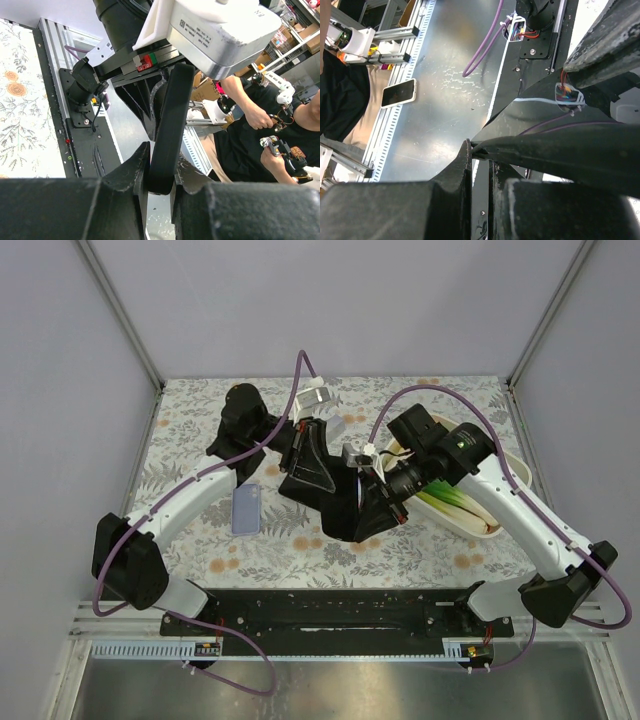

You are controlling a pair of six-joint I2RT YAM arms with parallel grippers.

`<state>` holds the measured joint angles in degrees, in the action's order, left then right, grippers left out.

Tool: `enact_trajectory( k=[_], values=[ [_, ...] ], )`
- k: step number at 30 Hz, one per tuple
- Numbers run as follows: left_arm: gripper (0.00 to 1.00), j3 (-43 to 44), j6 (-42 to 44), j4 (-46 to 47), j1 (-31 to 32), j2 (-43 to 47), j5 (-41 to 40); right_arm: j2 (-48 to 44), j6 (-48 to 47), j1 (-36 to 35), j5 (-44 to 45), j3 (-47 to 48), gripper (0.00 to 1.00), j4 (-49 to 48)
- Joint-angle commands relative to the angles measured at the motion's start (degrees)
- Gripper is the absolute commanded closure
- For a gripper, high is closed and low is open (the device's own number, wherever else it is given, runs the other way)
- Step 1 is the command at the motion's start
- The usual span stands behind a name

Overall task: Take the phone out of the phone case
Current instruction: Remove the phone case from the phone.

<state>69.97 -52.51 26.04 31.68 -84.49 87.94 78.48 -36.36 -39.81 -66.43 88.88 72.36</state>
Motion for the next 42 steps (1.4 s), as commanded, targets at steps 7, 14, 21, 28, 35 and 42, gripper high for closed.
enact_trajectory(
  k=[7,14,21,28,35,42],
  values=[
    [1.0,-2.65,-0.93,-0.29,3.03,-5.78,-24.22,0.71,-10.92,-8.44,-9.51,6.74,1.0,-6.36],
    [1.0,-3.26,-2.15,-0.47,3.65,-4.55,-25.1,0.63,-14.44,-8.97,-5.12,8.23,1.0,-4.25],
    [1.0,-4.93,-6.45,1.99,4.53,-3.41,-26.5,1.41,-17.17,-9.32,-3.0,10.43,1.0,-1.87],
    [1.0,-6.69,-11.56,6.03,4.62,-3.05,-28.0,2.12,-17.69,-9.32,-0.54,11.22,1.0,-1.78],
    [1.0,-7.75,-13.84,7.7,4.62,-3.14,-28.0,2.47,-16.81,-9.41,3.24,11.23,1.0,-3.45],
    [1.0,-8.63,-11.57,6.48,4.09,-2.35,-28.17,1.86,-7.43,-9.23,6.74,10.09,1.0,-9.94]
  ],
)
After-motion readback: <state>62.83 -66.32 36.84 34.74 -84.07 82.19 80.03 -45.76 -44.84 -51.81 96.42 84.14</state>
